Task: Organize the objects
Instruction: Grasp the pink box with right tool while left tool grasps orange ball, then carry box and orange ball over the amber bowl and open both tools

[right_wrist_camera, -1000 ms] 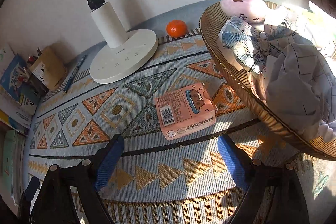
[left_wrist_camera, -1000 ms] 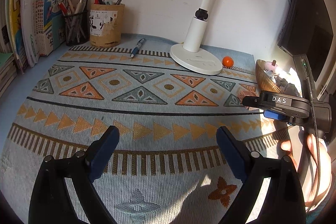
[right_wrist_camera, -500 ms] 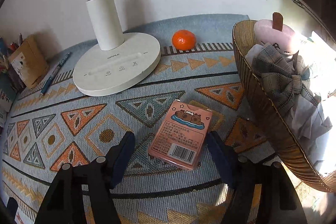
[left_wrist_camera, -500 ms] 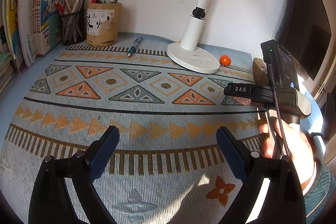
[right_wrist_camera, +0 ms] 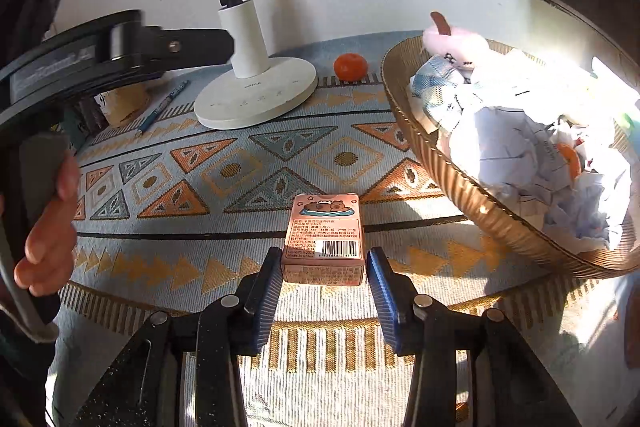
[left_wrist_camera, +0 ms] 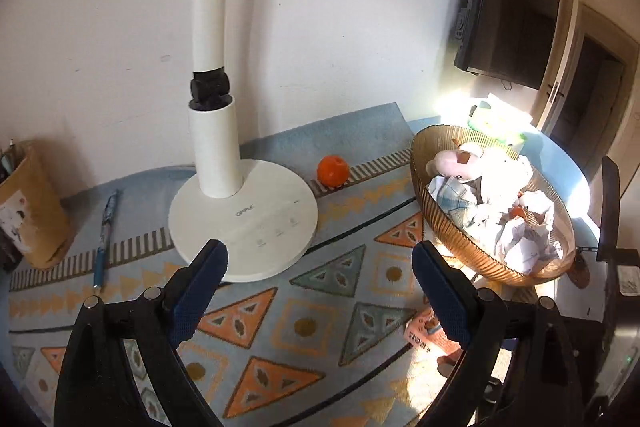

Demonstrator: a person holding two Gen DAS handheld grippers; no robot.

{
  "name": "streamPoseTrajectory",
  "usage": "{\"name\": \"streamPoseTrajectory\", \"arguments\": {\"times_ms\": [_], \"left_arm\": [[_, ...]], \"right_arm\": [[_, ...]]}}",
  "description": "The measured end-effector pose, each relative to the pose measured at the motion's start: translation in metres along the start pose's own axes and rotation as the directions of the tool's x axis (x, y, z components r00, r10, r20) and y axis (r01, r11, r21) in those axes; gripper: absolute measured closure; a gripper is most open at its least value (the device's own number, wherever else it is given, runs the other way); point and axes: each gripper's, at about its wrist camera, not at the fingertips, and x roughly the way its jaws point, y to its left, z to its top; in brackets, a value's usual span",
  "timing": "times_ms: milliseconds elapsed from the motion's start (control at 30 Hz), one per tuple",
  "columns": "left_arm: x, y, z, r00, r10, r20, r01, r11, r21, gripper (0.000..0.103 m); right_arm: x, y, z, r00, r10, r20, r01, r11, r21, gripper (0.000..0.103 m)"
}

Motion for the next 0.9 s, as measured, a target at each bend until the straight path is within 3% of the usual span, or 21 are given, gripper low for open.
{"name": "streamPoseTrajectory", "arguments": {"times_ms": [133,267,300,333,367,400,567,600,633,667,700,767,900], "left_arm": [[0.071,-0.007,0.026,0.999,0.019,-0.043,-0.018,0.999,0.044,0.010],[0.124,-0.015,0.039,0.995,0.060,-0.077,-0.051,0.993,0.104,0.011],[0.133,-0.018,0.041,0.994,0.063,-0.084,-0.053,0.991,0.121,0.012],[0.139,-0.022,0.044,0.994,0.066,-0.083,-0.054,0.989,0.138,0.018],[0.145,-0.025,0.046,0.993,0.080,-0.086,-0.065,0.985,0.161,0.018],[0.150,-0.029,0.048,0.991,0.101,-0.092,-0.083,0.979,0.186,0.019],[0.165,-0.030,0.054,0.989,0.099,-0.112,-0.074,0.976,0.203,0.022],[0.167,-0.033,0.054,0.989,0.096,-0.114,-0.070,0.974,0.215,0.033],[0.170,-0.036,0.055,0.987,0.105,-0.122,-0.074,0.970,0.233,0.054],[0.174,-0.038,0.055,0.983,0.121,-0.136,-0.084,0.965,0.250,0.064],[0.175,-0.040,0.055,0.982,0.134,-0.137,-0.095,0.962,0.257,0.067],[0.175,-0.044,0.054,0.984,0.141,-0.111,-0.107,0.958,0.267,0.067],[0.153,-0.049,0.046,0.985,0.147,-0.089,-0.118,0.955,0.273,0.067]], "right_arm": [[-0.010,-0.017,-0.005,0.999,-0.013,0.039,0.014,1.000,-0.026,0.061],[-0.002,-0.020,-0.008,0.999,0.032,0.035,-0.031,0.999,-0.036,0.060],[0.000,-0.021,-0.009,0.997,0.064,0.035,-0.063,0.997,-0.036,0.058],[0.001,-0.022,-0.009,0.996,0.087,0.037,-0.086,0.996,-0.035,0.050],[0.005,-0.021,-0.008,0.997,0.075,0.015,-0.074,0.997,-0.037,0.039],[0.008,-0.019,-0.007,0.998,0.062,-0.002,-0.062,0.997,-0.046,0.036],[0.024,-0.012,0.006,0.997,0.075,-0.024,-0.076,0.994,-0.077,0.036],[0.027,-0.012,0.007,0.996,0.079,-0.037,-0.082,0.994,-0.073,0.036],[0.033,-0.013,0.009,0.995,0.084,-0.050,-0.088,0.994,-0.066,0.035],[0.035,-0.010,0.010,0.995,0.084,-0.046,-0.087,0.994,-0.066,0.037],[0.033,-0.009,0.008,0.995,0.090,-0.041,-0.093,0.994,-0.065,0.040],[0.031,-0.007,0.006,0.996,0.078,-0.034,-0.081,0.994,-0.074,0.059],[0.025,-0.006,0.004,0.997,0.071,0.007,-0.070,0.993,-0.092,0.062]]}}
